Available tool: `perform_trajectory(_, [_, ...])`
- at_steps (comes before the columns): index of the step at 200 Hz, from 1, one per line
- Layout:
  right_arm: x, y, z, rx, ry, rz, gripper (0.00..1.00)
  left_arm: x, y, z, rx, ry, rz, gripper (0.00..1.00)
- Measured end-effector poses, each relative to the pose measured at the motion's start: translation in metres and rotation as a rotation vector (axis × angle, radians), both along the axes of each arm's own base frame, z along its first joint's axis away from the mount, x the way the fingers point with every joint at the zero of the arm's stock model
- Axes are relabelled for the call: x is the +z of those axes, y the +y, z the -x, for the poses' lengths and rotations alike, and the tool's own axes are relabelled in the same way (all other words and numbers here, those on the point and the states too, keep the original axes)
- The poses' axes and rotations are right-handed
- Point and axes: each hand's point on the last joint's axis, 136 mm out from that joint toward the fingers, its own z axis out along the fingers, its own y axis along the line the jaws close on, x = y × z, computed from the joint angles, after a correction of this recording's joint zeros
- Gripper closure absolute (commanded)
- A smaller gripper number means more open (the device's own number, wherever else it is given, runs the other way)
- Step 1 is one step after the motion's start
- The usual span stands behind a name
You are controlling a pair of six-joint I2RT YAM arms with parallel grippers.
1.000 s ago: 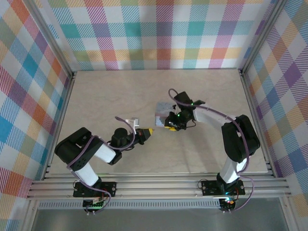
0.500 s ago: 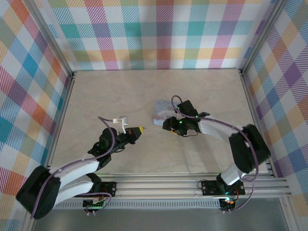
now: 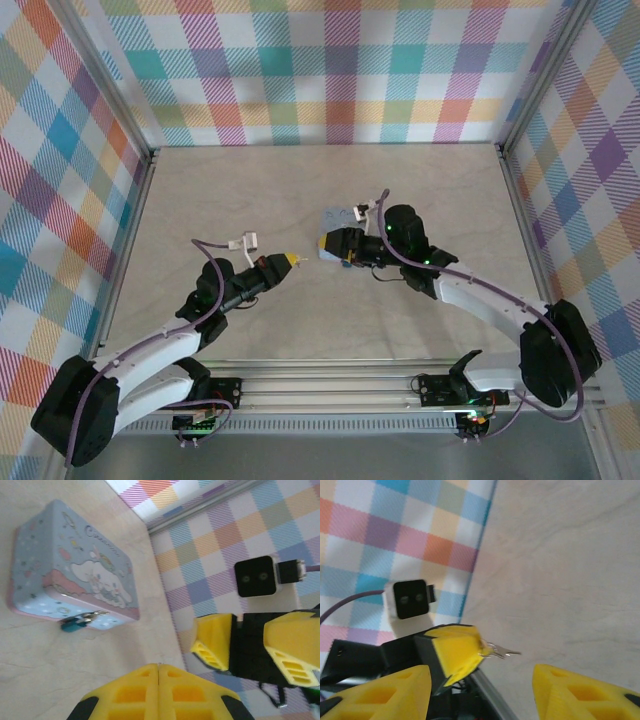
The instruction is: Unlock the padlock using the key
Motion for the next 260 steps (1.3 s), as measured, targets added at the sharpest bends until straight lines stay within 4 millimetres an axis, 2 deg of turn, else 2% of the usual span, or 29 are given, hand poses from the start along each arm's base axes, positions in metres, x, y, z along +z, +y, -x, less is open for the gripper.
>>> perform_trajectory(21, [0.001, 0.013, 0.003, 0.042, 0.018, -0.045, 0.54, 0.013, -0.002, 0.001, -0.011, -0.003, 0.061, 1.0])
perform_trajectory(51, [-0.003, 0.024, 0.006, 0.083, 0.045, -0.072, 0.57, 0.023, -0.003, 0.001, -0.012, -0.004, 0.118, 1.0])
perform_trajectory(87, [-0.004, 0.034, 0.009, 0.119, 0.065, -0.099, 0.62, 0.03, -0.003, 0.001, -0.011, -0.005, 0.152, 1.0])
perform_trajectory(110, [-0.003, 0.038, 0.011, 0.135, 0.072, -0.118, 0.68, 0.031, -0.003, 0.001, -0.012, 0.001, 0.159, 1.0])
perform_trajectory(123, [-0.001, 0.04, 0.01, 0.139, 0.072, -0.128, 0.74, 0.032, -0.004, 0.001, -0.018, 0.004, 0.166, 1.0])
perform_trajectory(150, [0.001, 0.045, 0.008, 0.144, 0.073, -0.141, 0.94, 0.033, -0.005, 0.001, -0.023, 0.0, 0.174, 1.0])
perform_trajectory(165, [0.003, 0.046, 0.006, 0.146, 0.068, -0.148, 1.0, 0.032, -0.004, -0.001, -0.018, 0.003, 0.174, 1.0])
perform_trajectory(229, [0.001, 0.045, 0.006, 0.16, 0.02, -0.129, 1.0, 0.031, -0.008, 0.001, -0.057, -0.015, 0.122, 1.0])
perform_trajectory(240, [0.0, 0.044, 0.007, 0.17, 0.006, -0.112, 1.0, 0.03, -0.009, 0.003, -0.074, -0.021, 0.091, 0.88])
perform_trajectory(252, [0.001, 0.041, 0.007, 0.185, -0.015, -0.092, 1.0, 0.031, -0.011, 0.005, -0.097, -0.04, 0.058, 0.67])
perform_trajectory(260, [0.003, 0.039, 0.007, 0.189, -0.032, -0.074, 1.0, 0.034, -0.011, 0.007, -0.118, -0.053, 0.049, 0.59])
